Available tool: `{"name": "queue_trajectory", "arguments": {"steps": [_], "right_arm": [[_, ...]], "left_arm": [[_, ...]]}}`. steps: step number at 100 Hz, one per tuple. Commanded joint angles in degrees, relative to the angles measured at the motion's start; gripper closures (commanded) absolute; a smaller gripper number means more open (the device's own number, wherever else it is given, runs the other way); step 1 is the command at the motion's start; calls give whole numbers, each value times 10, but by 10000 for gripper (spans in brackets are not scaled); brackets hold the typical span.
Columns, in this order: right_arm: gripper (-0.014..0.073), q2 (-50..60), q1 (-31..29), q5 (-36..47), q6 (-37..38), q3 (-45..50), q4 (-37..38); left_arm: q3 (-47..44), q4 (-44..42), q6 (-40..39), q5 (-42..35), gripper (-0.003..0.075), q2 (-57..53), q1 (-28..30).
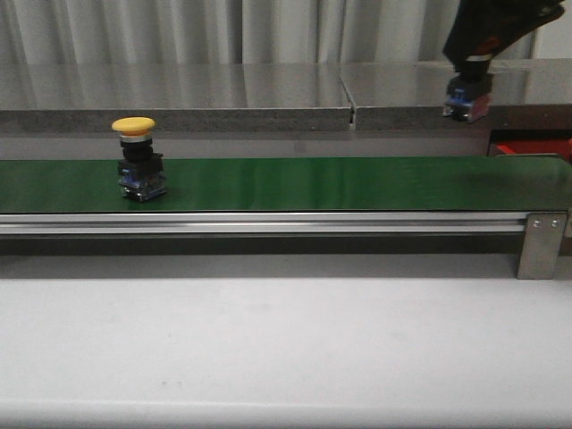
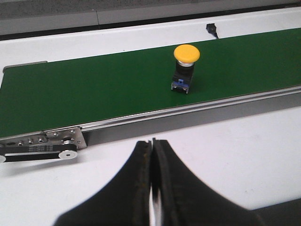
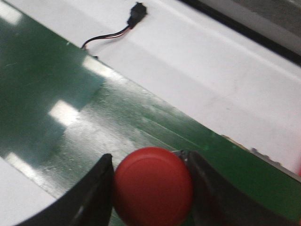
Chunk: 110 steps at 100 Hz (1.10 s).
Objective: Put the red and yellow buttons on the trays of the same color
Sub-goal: 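Grasp the red button with the right gripper and lift it off the belt, then lower the red button into the red tray and open the right gripper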
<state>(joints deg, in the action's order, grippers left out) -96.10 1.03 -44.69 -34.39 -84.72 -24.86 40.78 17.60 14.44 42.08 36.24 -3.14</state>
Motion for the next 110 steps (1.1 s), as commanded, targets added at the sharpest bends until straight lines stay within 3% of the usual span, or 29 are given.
{"name": "queue_trajectory", "arguments": {"steps": [1,49,91,110], "right_arm": [[452,31,-34,28,6,-20,-16],[452,4,-206,115,70,-20,-16],[452,-71,-238,203,103,-20,-20],[452,-102,-240,206,115,-20,-34]], "left_arm": [[16,10,-1,-35,741,-1,-5],[16,10,-1,-35,741,-1,-5],[16,10,-1,-35,741,-1,-5],[16,10,-1,-35,741,-1,-5]]}}
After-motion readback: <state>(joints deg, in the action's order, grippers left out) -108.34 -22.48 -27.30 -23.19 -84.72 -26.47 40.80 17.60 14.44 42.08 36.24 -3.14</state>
